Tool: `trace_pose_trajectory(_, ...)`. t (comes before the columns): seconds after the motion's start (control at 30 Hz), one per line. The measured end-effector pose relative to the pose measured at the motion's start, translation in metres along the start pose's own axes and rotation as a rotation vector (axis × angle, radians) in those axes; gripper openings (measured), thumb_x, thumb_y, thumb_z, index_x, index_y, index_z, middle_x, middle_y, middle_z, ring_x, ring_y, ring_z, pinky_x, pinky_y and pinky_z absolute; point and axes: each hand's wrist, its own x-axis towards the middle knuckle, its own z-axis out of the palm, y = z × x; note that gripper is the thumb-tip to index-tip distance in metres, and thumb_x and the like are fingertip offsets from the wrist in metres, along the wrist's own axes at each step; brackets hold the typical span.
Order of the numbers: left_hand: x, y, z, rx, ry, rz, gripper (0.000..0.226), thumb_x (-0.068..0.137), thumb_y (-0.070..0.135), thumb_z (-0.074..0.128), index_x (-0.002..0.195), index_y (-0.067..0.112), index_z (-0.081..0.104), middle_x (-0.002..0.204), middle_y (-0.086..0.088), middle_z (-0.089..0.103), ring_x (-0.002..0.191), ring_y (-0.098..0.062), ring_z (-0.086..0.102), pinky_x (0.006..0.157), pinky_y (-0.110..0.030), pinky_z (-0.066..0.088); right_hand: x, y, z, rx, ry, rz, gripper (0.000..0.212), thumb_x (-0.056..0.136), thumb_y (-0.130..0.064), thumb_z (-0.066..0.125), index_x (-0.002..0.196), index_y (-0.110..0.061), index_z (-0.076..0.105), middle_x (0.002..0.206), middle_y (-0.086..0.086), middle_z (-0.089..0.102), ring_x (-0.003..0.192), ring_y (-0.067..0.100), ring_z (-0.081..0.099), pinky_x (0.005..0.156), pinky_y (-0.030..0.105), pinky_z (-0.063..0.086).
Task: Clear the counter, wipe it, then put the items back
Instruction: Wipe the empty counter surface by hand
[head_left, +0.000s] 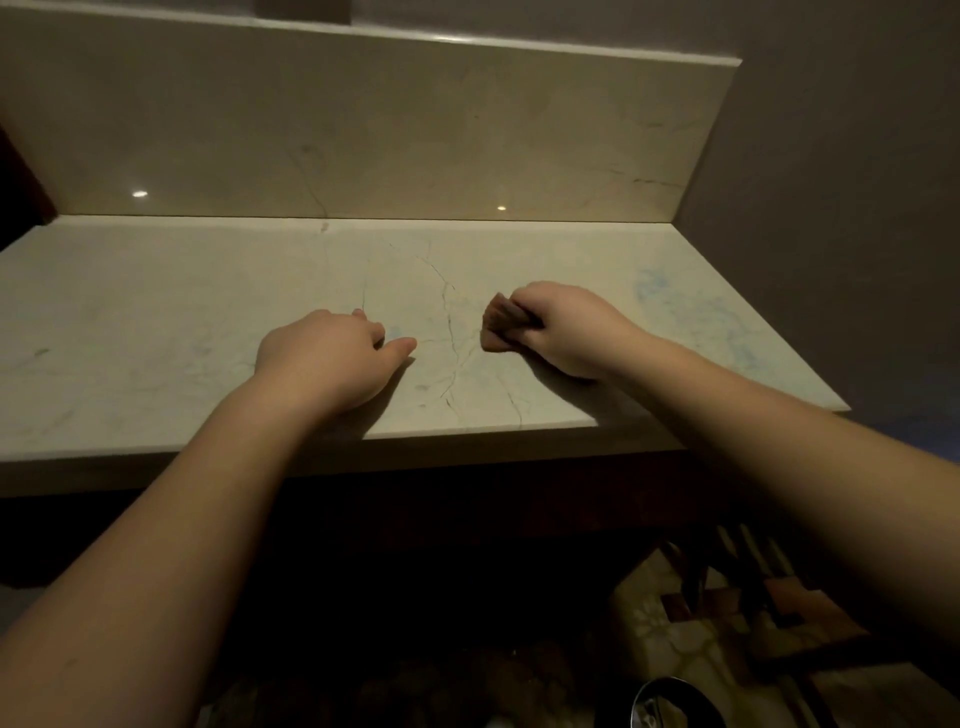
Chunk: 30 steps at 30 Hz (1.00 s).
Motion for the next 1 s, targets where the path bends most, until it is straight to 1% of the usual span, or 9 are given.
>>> trace_pose_trajectory(0.1, 0.000, 0.000, 0.003, 0.016, 0.014, 0.000, 0.059, 0.098, 0.063, 0.022, 0.134, 0.028, 0.054, 0.150, 0.003, 0.043, 0.124, -0.025, 0.050, 0.077, -0.037, 0.048, -0.030, -0.010, 0.005, 0.057, 0.015, -0.091, 0.013, 0.092, -0.026, 0.059, 0.093, -0.013, 0.061, 0.091, -0.001, 0.055, 0.082, 0.016, 0.050, 0.067, 0.028, 0.031)
trace_pose_trajectory(0.23, 0.000, 0.000, 0.004, 0.024, 0.017, 0.014, 0.060, 0.097, 0.064, 0.023, 0.131, 0.027, 0.055, 0.147, 0.002, 0.045, 0.120, -0.025, 0.050, 0.069, -0.034, 0.042, -0.071, -0.006, 0.004, 0.076, -0.012, -0.257, 0.011, 0.089, -0.016, 0.064, 0.091, -0.006, 0.064, 0.087, 0.005, 0.059, 0.081, 0.021, 0.055, 0.067, 0.029, 0.038)
trace_pose_trajectory(0.33, 0.000, -0.001, 0.004, 0.026, 0.027, 0.015, 0.060, 0.096, 0.066, 0.024, 0.128, 0.026, 0.056, 0.143, 0.001, 0.048, 0.117, -0.025, 0.052, 0.069, -0.034, 0.042, -0.054, -0.012, 0.003, 0.062, -0.025, -0.207, 0.014, 0.092, -0.023, 0.061, 0.092, -0.008, 0.062, 0.091, 0.006, 0.059, 0.085, 0.023, 0.055, 0.067, 0.029, 0.034)
trace_pose_trajectory(0.43, 0.000, 0.002, 0.001, 0.022, 0.031, 0.010, 0.059, 0.096, 0.065, 0.025, 0.122, 0.024, 0.059, 0.131, -0.001, 0.056, 0.105, -0.023, 0.055, 0.066, -0.032, 0.044, -0.020, -0.031, 0.008, 0.036, -0.023, -0.124, 0.010, 0.094, -0.030, 0.056, 0.089, -0.021, 0.055, 0.090, -0.001, 0.054, 0.088, 0.023, 0.053, 0.069, 0.029, 0.031)
trace_pose_trajectory(0.5, -0.001, 0.004, 0.002, 0.039, 0.040, 0.013, 0.059, 0.096, 0.065, 0.025, 0.123, 0.025, 0.059, 0.138, -0.001, 0.053, 0.109, -0.023, 0.055, 0.065, -0.032, 0.043, -0.009, -0.039, 0.011, 0.038, -0.023, -0.113, 0.010, 0.095, -0.031, 0.054, 0.087, -0.027, 0.049, 0.088, -0.005, 0.049, 0.086, 0.020, 0.051, 0.070, 0.029, 0.033)
trace_pose_trajectory(0.63, -0.001, 0.002, 0.002, 0.049, 0.026, 0.010, 0.059, 0.096, 0.065, 0.027, 0.130, 0.026, 0.055, 0.144, 0.001, 0.048, 0.113, -0.024, 0.055, 0.071, -0.034, 0.052, -0.041, -0.032, 0.006, 0.039, -0.045, -0.187, 0.011, 0.094, -0.028, 0.057, 0.088, -0.021, 0.051, 0.086, -0.005, 0.047, 0.079, 0.013, 0.044, 0.068, 0.027, 0.030)
trace_pose_trajectory(0.77, 0.000, 0.002, 0.005, 0.044, 0.026, 0.017, 0.059, 0.095, 0.066, 0.028, 0.130, 0.026, 0.054, 0.143, 0.001, 0.047, 0.115, -0.024, 0.053, 0.074, -0.036, 0.052, -0.063, -0.018, 0.001, 0.057, -0.067, -0.249, 0.011, 0.093, -0.025, 0.059, 0.088, -0.015, 0.056, 0.086, -0.001, 0.051, 0.076, 0.011, 0.041, 0.065, 0.027, 0.027)
trace_pose_trajectory(0.87, 0.000, 0.003, 0.004, 0.039, 0.025, 0.008, 0.059, 0.095, 0.065, 0.029, 0.131, 0.026, 0.054, 0.146, 0.002, 0.045, 0.118, -0.024, 0.052, 0.075, -0.037, 0.051, -0.037, -0.018, -0.002, 0.044, -0.094, -0.179, 0.013, 0.093, -0.026, 0.058, 0.085, -0.025, 0.047, 0.087, -0.007, 0.049, 0.080, 0.013, 0.043, 0.068, 0.027, 0.030)
trace_pose_trajectory(1.0, 0.000, 0.005, -0.001, 0.027, 0.005, -0.012, 0.060, 0.095, 0.065, 0.029, 0.135, 0.026, 0.053, 0.149, 0.002, 0.044, 0.122, -0.024, 0.051, 0.083, -0.038, 0.053, 0.011, -0.018, 0.001, 0.005, -0.053, -0.052, 0.010, 0.093, -0.024, 0.055, 0.086, -0.023, 0.048, 0.088, -0.005, 0.050, 0.083, 0.018, 0.047, 0.070, 0.029, 0.030)
